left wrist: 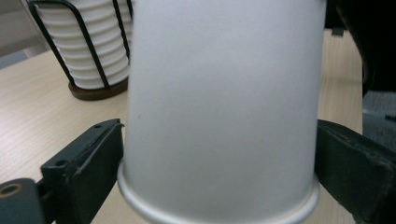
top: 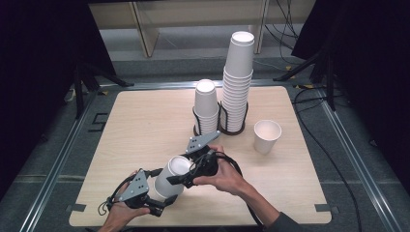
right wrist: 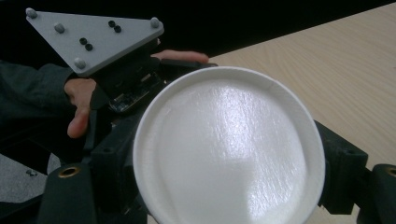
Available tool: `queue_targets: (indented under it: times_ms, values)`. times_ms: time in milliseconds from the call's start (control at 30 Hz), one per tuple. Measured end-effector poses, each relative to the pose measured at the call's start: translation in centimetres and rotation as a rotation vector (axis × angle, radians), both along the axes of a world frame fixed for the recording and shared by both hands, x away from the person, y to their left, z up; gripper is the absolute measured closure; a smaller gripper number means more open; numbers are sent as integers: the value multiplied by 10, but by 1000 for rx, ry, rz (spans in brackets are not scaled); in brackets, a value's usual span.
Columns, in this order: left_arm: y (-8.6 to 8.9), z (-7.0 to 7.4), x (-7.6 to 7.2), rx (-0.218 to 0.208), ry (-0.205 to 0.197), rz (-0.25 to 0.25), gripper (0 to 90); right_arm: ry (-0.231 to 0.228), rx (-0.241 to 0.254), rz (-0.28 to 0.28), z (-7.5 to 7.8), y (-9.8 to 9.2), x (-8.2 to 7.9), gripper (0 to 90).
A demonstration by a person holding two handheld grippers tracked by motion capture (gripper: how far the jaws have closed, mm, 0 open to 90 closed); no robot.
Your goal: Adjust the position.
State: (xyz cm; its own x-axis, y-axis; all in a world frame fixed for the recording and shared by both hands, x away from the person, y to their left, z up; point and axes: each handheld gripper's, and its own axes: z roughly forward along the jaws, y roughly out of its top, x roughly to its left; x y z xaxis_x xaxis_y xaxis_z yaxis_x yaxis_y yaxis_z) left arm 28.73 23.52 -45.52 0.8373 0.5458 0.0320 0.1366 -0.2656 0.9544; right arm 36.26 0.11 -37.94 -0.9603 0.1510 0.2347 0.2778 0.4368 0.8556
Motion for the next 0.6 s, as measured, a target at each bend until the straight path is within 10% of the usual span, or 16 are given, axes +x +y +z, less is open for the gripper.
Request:
queue_targets:
  times_ms: [600]
  values:
    - [13,9,1,-137,-43,44,145,91,132,-157,9,-40,19,245]
